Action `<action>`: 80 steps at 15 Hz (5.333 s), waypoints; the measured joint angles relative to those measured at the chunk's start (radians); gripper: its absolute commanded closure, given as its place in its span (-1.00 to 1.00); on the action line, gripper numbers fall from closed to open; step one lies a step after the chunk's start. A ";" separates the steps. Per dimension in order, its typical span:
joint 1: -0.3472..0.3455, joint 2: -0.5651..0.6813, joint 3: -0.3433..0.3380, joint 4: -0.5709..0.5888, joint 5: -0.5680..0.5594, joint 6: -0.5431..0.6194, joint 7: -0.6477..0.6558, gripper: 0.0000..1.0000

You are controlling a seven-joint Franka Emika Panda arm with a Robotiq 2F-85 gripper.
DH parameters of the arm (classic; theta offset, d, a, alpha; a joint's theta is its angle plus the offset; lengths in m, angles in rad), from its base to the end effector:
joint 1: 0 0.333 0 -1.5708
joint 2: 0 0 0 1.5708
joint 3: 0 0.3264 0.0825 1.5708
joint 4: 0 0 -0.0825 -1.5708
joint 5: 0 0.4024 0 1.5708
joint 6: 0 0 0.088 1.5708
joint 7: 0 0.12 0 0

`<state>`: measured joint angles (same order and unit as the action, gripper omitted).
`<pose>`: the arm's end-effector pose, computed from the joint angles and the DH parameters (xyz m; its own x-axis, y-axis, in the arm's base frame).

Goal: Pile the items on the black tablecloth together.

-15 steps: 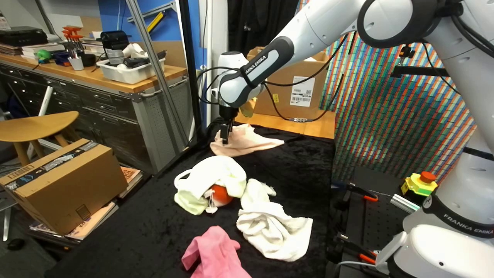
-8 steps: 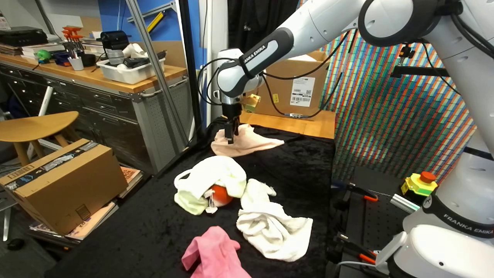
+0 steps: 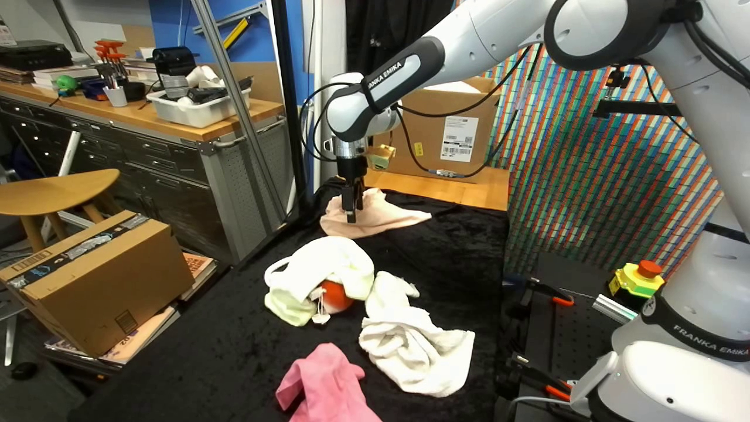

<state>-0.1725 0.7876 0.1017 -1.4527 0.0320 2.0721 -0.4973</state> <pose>0.7209 -0.0603 0.1892 0.9191 0.3813 -0.0994 0.3627 -0.9173 -0.1643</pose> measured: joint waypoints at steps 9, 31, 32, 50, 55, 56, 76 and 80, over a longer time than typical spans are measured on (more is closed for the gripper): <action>0.003 0.039 -0.018 0.001 -0.008 0.108 0.009 -1.00; 0.008 -0.143 -0.029 -0.100 -0.028 0.166 0.051 0.79; 0.010 -0.173 -0.029 -0.126 -0.028 0.166 0.050 0.79; 0.272 -0.594 0.037 -0.473 -0.028 0.138 0.311 0.80; 0.308 -0.593 0.040 -0.500 -0.028 0.155 0.369 0.23; 0.309 -0.593 0.040 -0.504 -0.028 0.157 0.375 0.11; 0.471 -0.637 0.134 -0.711 -0.048 0.176 0.798 -1.00; 0.536 -0.603 0.175 -0.737 -0.046 0.192 0.955 -1.00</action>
<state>0.3633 0.1847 0.2767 -2.1895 -0.0136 2.2636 0.4573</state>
